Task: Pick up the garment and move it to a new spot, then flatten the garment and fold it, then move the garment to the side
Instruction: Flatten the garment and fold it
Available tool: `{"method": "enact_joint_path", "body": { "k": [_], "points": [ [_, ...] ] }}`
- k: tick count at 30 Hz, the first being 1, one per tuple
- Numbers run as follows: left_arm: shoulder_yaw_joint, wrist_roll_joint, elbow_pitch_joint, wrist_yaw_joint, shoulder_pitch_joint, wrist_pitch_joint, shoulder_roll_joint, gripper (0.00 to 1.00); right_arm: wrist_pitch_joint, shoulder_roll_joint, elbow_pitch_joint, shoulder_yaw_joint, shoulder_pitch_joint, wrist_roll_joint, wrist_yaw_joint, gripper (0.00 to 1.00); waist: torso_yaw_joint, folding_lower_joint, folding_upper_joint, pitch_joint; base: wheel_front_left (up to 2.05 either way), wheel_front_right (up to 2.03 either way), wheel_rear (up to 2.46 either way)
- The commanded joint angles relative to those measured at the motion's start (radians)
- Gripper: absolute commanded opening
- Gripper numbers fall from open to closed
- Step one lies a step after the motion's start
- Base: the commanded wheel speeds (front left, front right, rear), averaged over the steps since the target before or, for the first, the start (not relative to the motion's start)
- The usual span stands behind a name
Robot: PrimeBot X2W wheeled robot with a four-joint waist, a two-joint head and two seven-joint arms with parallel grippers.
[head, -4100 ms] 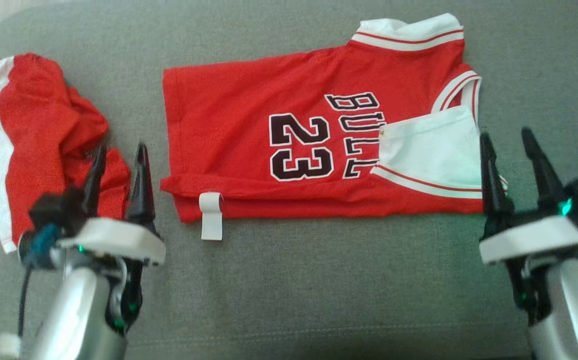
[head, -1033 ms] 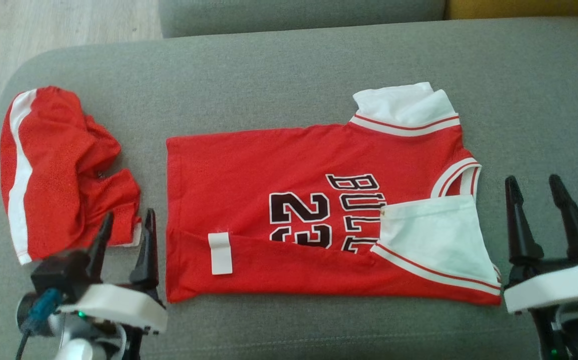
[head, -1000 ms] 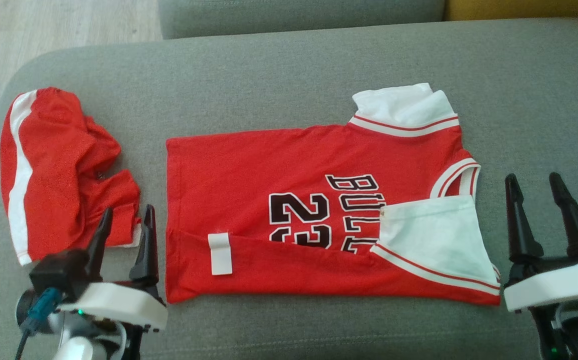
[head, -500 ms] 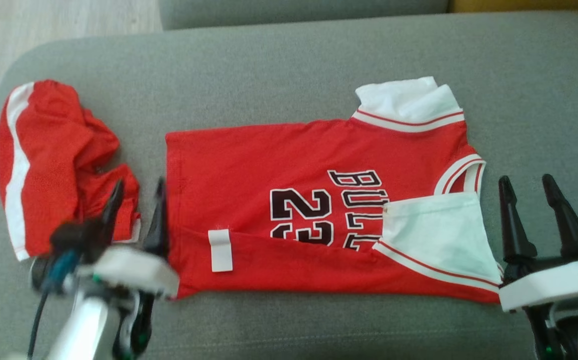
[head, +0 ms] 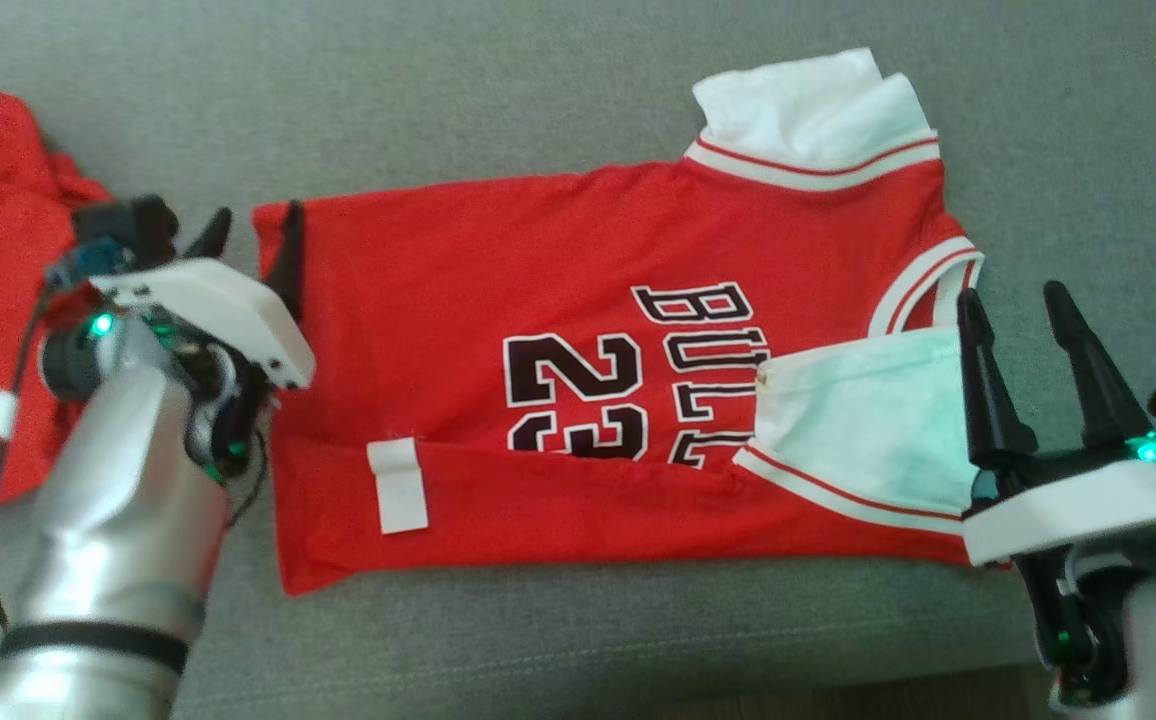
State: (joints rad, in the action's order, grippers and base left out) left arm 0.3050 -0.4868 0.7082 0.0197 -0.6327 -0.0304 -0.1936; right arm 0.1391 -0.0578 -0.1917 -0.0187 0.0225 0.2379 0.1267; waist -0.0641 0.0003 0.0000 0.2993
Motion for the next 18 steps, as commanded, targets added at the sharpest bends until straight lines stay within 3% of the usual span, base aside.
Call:
{"method": "enact_joint_path", "body": {
  "k": [1,6,7,9,10,18],
  "points": [
    [-0.04,-0.004,0.006,0.009,-0.054,0.001,-0.036,1.0,-0.012,-0.007,-0.031,0.028,0.034,0.008,0.004,1.0,-0.018,-0.0003,0.0,0.026,0.0,0.0,0.0],
    [-0.033,-0.016,0.196,0.042,-0.144,0.026,-0.036,1.0,-0.021,-0.005,-0.008,0.03,0.046,0.015,0.004,1.0,-0.027,-0.0003,0.0,0.038,0.0,0.0,0.0],
    [-0.03,-0.018,0.222,0.048,-0.154,0.029,-0.033,0.75,-0.022,-0.005,-0.003,0.028,0.046,0.016,0.004,1.0,-0.028,-0.0003,0.0,0.037,0.0,0.0,0.0],
    [-0.022,-0.018,0.26,0.059,-0.173,0.024,-0.029,0.09,-0.023,-0.004,0.003,0.024,0.046,0.018,0.004,1.0,-0.027,-0.0003,0.0,0.035,0.0,0.0,0.0],
    [-0.019,-0.017,0.276,0.064,-0.181,0.016,-0.028,0.0,-0.023,-0.004,0.006,0.021,0.047,0.021,0.004,1.0,-0.026,-0.0003,0.0,0.034,0.0,0.0,0.0],
    [0.009,-0.004,0.358,0.085,-0.218,-0.091,-0.014,0.0,-0.005,-0.045,0.061,0.0,0.117,0.045,0.004,1.0,-0.017,-0.0003,0.0,0.021,0.0,0.0,0.0]
  ]
}}
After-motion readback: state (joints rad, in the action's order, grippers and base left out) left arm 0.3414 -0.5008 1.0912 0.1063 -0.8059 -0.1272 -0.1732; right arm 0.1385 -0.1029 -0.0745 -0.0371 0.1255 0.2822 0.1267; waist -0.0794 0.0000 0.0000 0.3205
